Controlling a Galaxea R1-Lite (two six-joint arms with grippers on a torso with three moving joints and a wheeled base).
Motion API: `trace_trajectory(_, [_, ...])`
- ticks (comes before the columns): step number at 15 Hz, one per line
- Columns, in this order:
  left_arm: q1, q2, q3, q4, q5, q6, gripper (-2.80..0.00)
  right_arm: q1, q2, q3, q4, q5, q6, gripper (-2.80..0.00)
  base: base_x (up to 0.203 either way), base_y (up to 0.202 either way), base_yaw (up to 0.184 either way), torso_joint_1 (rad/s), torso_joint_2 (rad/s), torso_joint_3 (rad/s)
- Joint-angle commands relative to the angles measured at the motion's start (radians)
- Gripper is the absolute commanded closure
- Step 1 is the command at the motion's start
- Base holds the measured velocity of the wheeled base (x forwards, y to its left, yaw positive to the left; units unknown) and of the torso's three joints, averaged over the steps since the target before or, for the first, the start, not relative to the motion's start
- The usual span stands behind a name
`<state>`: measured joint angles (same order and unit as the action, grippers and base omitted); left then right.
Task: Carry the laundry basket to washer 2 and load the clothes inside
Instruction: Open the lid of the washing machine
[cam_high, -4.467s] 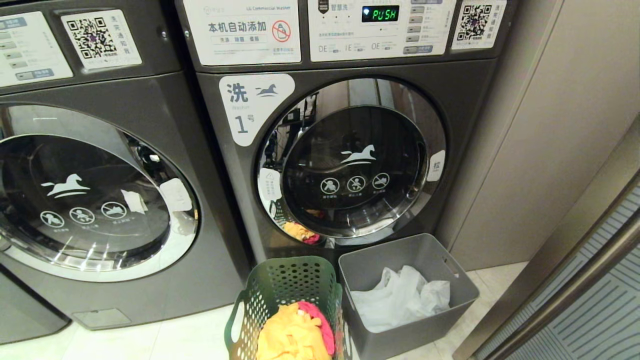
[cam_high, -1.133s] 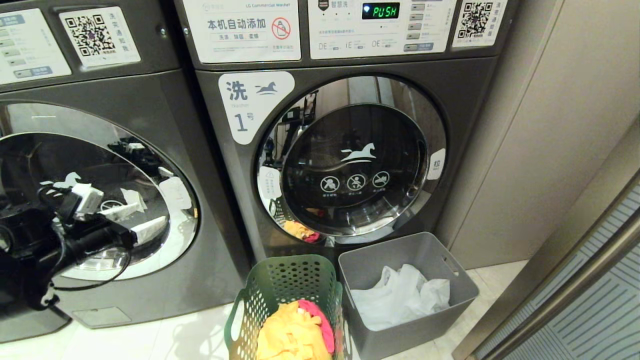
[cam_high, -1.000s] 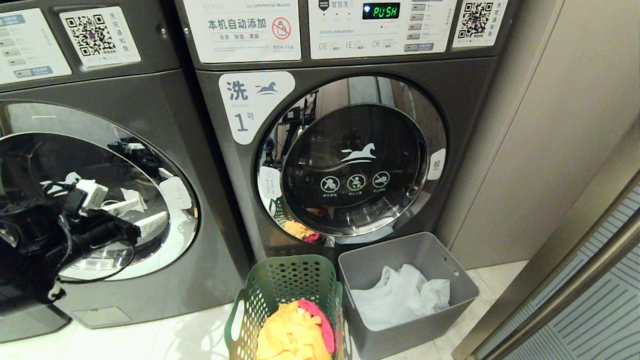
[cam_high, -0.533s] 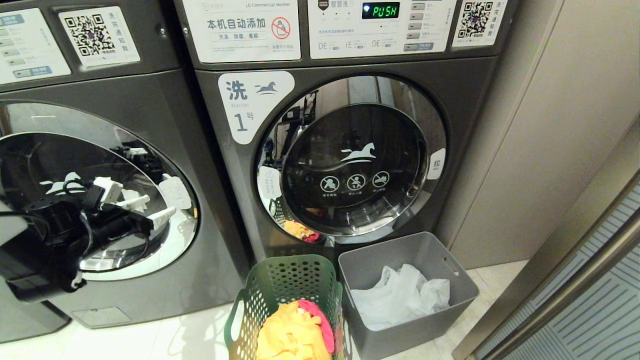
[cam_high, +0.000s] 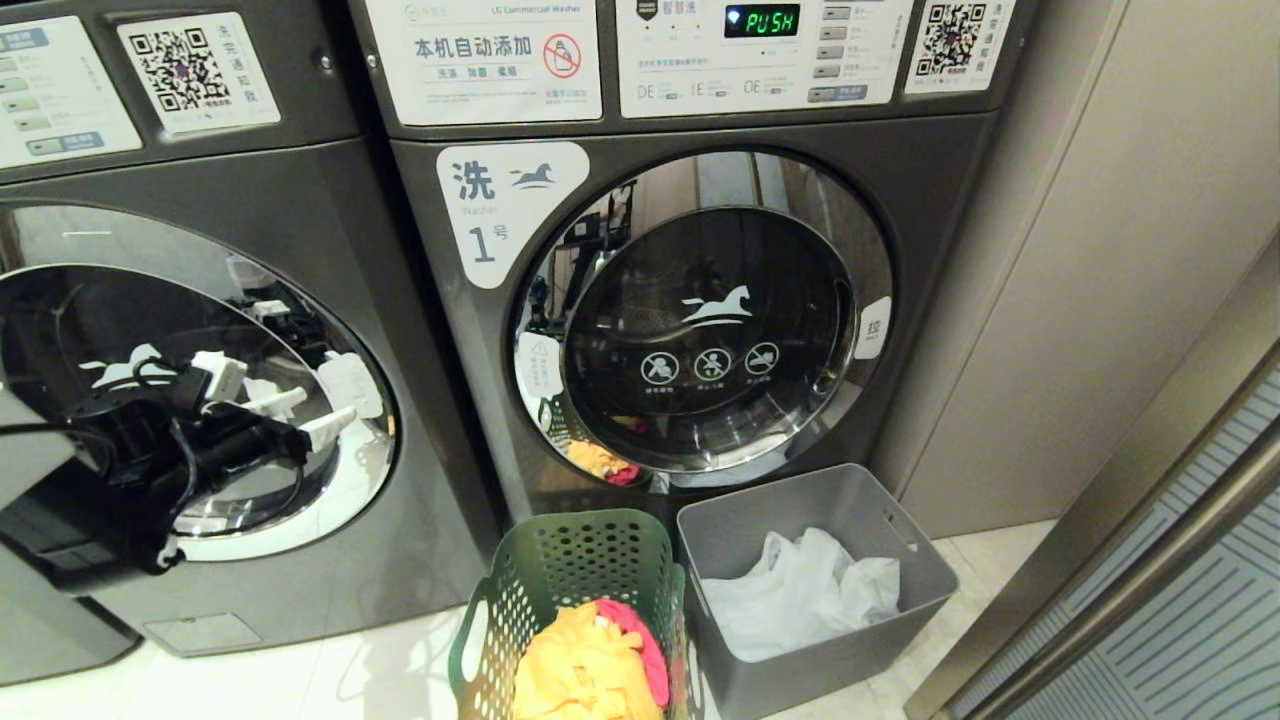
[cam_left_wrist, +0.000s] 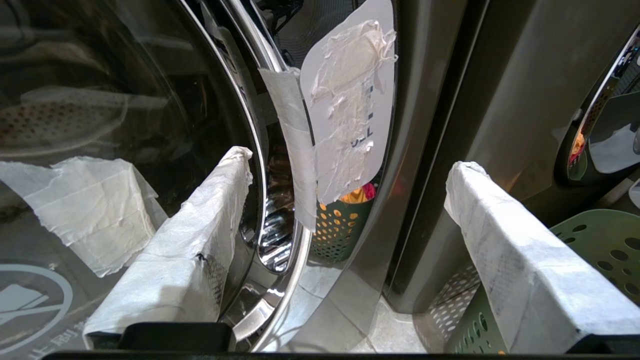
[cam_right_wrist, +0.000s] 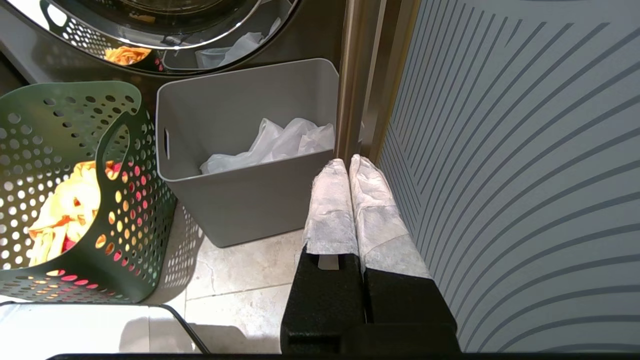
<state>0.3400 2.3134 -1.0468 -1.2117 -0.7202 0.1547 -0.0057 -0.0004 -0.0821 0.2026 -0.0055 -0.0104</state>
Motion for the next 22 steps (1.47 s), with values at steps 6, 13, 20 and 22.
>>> trace_trajectory(6, [-0.039,0.038,-0.048,-0.002,-0.008,0.0,-2.8,0.001,0.001,0.001,0.001,-0.001,0.0,0.0,0.0,0.0,0.0,0.0,0.0,0.0])
trace_trajectory(13, [-0.061,0.083,-0.105,0.001,0.001,0.004,-2.8,0.0,0.0,0.001,0.001,-0.001,0.0,0.0,0.0,0.0,0.0,0.0,0.0,0.0])
trace_trajectory(20, [-0.059,0.11,-0.154,0.012,-0.101,-0.04,-2.8,0.001,0.0,-0.001,0.001,0.001,0.0,0.0,0.0,0.0,0.0,0.0,0.0,0.0])
trace_trajectory(22, [-0.059,0.12,-0.165,0.012,-0.131,-0.046,-2.8,0.0,0.0,-0.001,0.001,0.0,0.0,0.0,0.0,0.0,0.0,0.0,0.0,0.0])
